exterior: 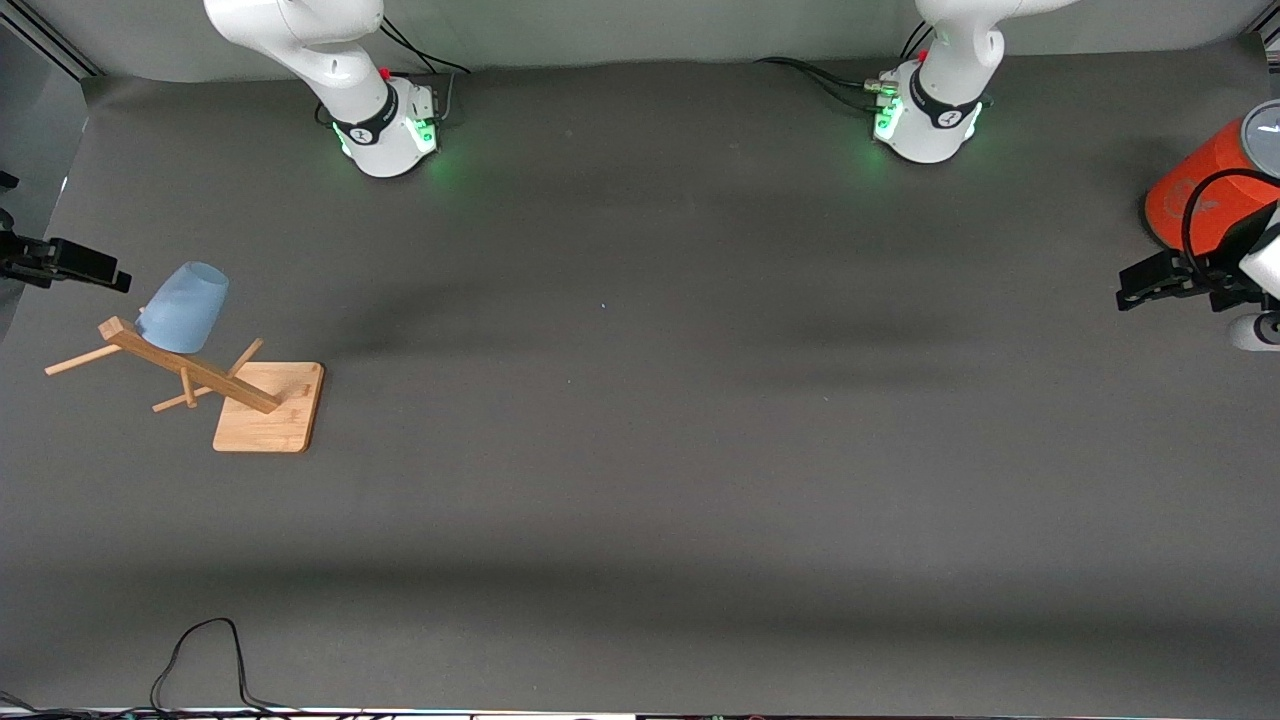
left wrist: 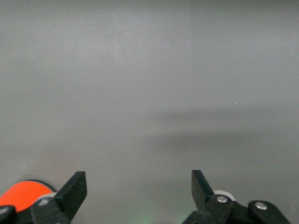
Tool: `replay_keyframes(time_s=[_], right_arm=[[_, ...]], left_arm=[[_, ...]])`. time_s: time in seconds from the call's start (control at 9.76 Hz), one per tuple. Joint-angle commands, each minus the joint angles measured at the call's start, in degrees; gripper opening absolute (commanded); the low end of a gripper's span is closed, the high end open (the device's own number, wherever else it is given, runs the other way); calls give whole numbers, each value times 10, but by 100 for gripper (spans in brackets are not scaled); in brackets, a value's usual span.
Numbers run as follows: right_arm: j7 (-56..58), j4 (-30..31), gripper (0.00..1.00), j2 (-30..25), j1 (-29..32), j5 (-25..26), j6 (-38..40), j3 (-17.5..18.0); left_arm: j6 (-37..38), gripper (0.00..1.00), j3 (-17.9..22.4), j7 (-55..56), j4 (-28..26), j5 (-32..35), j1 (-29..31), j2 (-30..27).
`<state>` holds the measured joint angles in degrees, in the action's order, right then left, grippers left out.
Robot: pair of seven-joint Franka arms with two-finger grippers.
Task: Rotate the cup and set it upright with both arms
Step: 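Move the right gripper toward the blue cup on the wooden stand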
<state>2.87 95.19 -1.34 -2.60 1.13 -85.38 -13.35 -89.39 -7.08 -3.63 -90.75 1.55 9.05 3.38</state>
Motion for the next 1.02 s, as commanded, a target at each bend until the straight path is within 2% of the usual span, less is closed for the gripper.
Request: replay_keyframes(time_s=[0.0,0.31,0.61,0.92], right_arm=[[-90,29,100,-31,-8,8,-9,-15],[-327,61,100,-63,-11,9,-25,-14],[-372,149,100,-107,-11,8,-94,-14],[-372,214,100,-105,-11,2,-166,-15]], left_arm=[[10,100,42,-5,3,-1,-44,-2],[7,100,47,-12,-4,-5,-47,0],[6,100,47,-12,-5,-15,-42,-2],[11,100,47,-13,-5,-27,-40,-5]])
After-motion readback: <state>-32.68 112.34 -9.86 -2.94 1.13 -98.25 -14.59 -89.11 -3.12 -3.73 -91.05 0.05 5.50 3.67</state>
